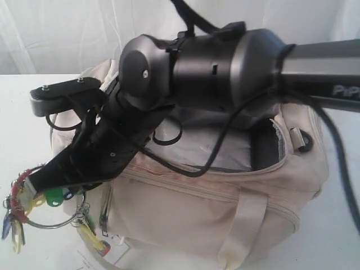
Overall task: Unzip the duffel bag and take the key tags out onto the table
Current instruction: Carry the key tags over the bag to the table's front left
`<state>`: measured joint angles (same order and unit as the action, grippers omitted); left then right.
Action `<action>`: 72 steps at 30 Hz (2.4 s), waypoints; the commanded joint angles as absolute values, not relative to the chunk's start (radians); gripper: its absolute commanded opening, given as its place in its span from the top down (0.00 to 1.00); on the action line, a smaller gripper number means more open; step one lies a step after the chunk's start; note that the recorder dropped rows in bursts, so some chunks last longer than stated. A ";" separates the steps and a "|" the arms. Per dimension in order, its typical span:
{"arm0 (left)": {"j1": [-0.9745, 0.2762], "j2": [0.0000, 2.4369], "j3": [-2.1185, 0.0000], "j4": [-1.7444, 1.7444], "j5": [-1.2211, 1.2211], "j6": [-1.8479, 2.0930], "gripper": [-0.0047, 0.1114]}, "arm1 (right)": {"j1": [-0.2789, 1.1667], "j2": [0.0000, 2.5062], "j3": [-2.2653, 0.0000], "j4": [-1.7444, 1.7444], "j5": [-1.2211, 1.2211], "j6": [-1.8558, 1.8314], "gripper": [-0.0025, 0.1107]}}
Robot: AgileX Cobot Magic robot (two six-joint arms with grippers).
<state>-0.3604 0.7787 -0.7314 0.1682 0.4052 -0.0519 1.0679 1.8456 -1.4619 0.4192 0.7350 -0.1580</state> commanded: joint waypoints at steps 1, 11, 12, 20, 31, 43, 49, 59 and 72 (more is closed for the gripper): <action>-0.362 0.746 -0.746 0.537 0.507 -0.409 0.96 | 1.069 1.907 -1.509 0.423 0.740 -0.173 0.98; -0.362 0.692 -0.716 0.809 0.593 -0.675 0.96 | 1.050 2.048 -1.547 0.383 0.743 -0.157 0.98; -0.362 0.688 -0.716 0.813 0.593 -0.675 0.96 | 1.045 2.061 -1.547 0.385 0.743 -0.154 0.98; -0.362 0.687 -0.716 0.815 0.593 -0.675 0.96 | 0.989 2.133 -1.549 0.391 0.763 -0.147 0.98; -0.362 0.687 -0.716 0.813 0.576 -0.680 0.96 | 0.883 2.134 -1.561 0.411 0.822 -0.211 0.98; -0.362 0.687 -0.716 0.785 0.550 -0.680 0.96 | 1.087 2.031 -1.563 0.450 0.751 -0.265 0.98; -0.362 0.687 -0.716 0.783 0.551 -0.680 0.96 | 1.097 2.094 -1.563 0.451 0.704 -0.262 0.98; -0.362 0.687 -0.716 0.776 0.548 -0.677 0.96 | 1.095 2.155 -1.563 0.441 0.626 -0.262 0.98; -0.362 0.687 -0.716 0.770 0.546 -0.677 0.96 | 1.095 2.155 -1.563 0.270 0.597 -0.152 0.71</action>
